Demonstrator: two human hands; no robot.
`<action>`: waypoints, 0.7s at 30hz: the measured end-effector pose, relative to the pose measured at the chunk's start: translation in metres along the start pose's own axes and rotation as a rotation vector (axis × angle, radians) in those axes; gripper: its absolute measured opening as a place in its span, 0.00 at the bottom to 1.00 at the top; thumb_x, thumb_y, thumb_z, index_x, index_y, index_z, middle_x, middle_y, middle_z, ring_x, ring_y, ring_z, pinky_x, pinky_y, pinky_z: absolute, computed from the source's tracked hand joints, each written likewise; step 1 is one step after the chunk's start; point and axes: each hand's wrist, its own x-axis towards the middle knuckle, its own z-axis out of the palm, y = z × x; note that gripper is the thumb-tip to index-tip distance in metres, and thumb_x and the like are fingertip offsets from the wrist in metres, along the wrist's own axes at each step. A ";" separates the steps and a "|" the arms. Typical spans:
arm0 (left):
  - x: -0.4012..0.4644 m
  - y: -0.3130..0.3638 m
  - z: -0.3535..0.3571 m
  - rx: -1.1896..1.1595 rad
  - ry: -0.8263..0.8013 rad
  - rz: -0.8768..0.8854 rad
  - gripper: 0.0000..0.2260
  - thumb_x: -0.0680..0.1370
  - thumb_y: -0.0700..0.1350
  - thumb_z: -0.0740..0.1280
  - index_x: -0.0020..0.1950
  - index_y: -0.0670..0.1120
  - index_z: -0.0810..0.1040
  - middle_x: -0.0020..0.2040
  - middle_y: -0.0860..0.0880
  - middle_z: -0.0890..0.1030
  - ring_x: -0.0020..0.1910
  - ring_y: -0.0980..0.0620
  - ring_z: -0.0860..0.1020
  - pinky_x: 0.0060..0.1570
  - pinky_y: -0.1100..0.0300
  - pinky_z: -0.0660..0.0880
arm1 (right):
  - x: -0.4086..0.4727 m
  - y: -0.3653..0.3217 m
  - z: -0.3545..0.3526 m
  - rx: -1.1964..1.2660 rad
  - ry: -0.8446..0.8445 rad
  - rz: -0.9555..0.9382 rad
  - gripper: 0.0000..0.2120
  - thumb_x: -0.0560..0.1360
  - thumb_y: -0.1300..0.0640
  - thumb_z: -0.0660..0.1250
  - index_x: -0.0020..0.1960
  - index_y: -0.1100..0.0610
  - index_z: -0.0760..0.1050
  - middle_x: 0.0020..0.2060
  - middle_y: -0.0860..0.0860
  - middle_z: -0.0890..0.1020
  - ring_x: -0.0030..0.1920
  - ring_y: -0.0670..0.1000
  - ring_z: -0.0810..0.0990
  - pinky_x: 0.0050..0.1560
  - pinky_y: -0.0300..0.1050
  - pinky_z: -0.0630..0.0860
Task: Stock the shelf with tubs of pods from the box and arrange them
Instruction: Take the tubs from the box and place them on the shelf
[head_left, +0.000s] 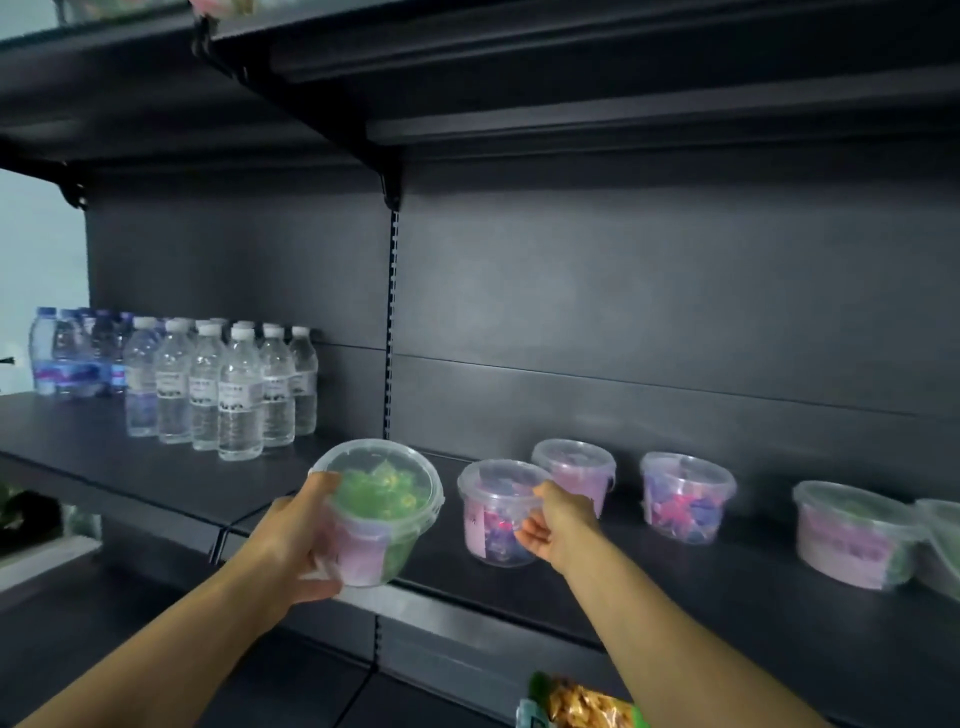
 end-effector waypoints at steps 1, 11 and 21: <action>0.005 -0.002 0.005 -0.013 0.009 -0.013 0.13 0.78 0.55 0.62 0.48 0.46 0.74 0.48 0.41 0.78 0.49 0.40 0.78 0.46 0.45 0.78 | 0.011 0.000 0.004 0.012 0.000 0.010 0.05 0.77 0.60 0.62 0.48 0.62 0.73 0.30 0.55 0.73 0.30 0.50 0.72 0.32 0.45 0.77; 0.038 -0.010 0.027 0.025 0.038 -0.025 0.20 0.77 0.58 0.61 0.62 0.46 0.70 0.55 0.41 0.77 0.52 0.40 0.78 0.46 0.46 0.79 | 0.077 -0.013 0.021 0.083 -0.155 -0.017 0.15 0.78 0.63 0.60 0.64 0.64 0.69 0.46 0.58 0.77 0.49 0.59 0.78 0.50 0.50 0.74; 0.018 -0.008 0.065 0.157 -0.176 0.059 0.21 0.77 0.58 0.60 0.63 0.46 0.69 0.56 0.42 0.78 0.51 0.42 0.80 0.41 0.49 0.80 | -0.028 -0.027 -0.041 -0.605 -0.246 -0.314 0.17 0.79 0.47 0.60 0.58 0.59 0.76 0.57 0.56 0.80 0.59 0.54 0.77 0.54 0.44 0.74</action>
